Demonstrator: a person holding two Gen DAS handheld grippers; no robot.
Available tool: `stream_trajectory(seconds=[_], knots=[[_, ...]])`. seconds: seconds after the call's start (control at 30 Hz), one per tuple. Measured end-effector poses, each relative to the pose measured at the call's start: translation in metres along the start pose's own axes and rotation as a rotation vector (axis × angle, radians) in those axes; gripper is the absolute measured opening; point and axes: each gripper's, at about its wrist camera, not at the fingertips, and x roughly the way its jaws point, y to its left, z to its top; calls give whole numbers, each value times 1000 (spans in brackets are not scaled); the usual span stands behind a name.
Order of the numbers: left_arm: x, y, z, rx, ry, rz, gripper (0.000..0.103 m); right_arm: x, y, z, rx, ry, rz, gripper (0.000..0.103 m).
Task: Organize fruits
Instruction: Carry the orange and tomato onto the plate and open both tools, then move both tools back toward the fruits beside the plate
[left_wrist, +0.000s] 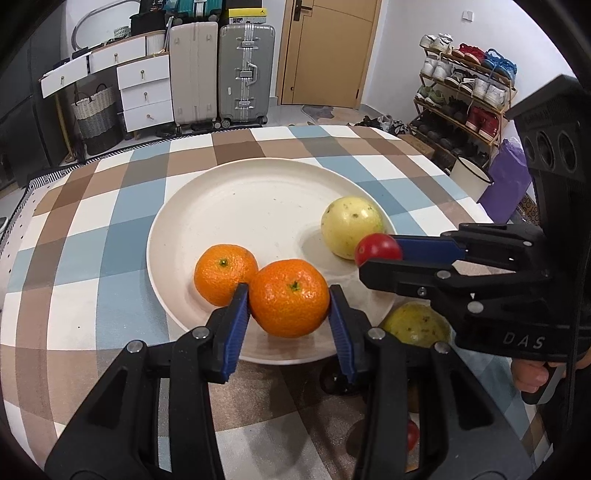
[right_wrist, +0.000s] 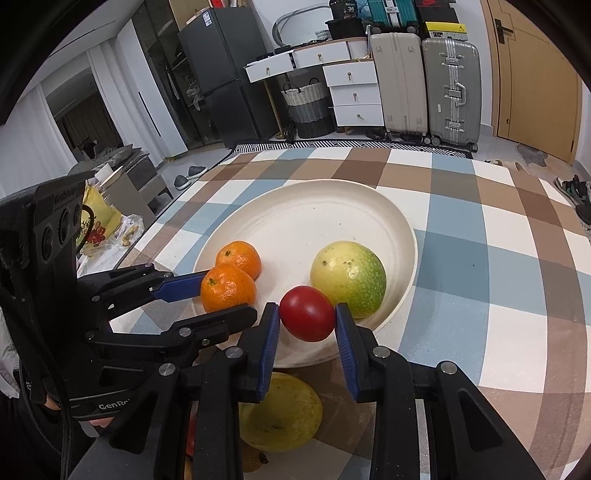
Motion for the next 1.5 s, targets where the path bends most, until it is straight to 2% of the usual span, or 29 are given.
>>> stream_trajectory(seconds=[0.13,0.17,0.23,0.27,0.3,0.33,0.37,0.4,0.5,0.67,0.87,1.2,1.5], knots=[[-5,0,1,-10,1,9,41,-8,4,1,-16,-15,-19,38],[-8,0,2,-11,-7,3,43,-13,4,1,-17,-24,-19,45],[-17,0,1,-15,-21,17,64,-25,5,0,-15,-58,-32,50],[-20,0,1,-19,-28,27,70,-31,5,-1,-14,-70,-41,52],[-25,1,0,-24,-33,34,81,-37,5,-2,-14,-78,-52,60],[-30,2,-2,-31,-40,40,86,-43,6,-3,-13,-91,-64,66],[-36,3,-3,-39,-49,42,87,-48,6,-5,-11,-102,-69,81],[-41,4,-4,-46,-55,44,88,-57,6,-7,-4,-126,-74,91],[-60,9,-11,-72,-77,67,102,-76,5,-14,22,-168,-60,100],[-90,10,-27,-95,-100,79,102,-101,6,-28,58,-205,-56,103],[-111,6,-49,-92,-113,99,102,-114,11,-45,68,-196,-77,103],[-115,-7,-73,-46,-107,101,102,-123,18,-71,67,-183,-107,103],[-107,-13,-88,-45,-55,86,102,-118,21,-86,69,-147,-111,103]])
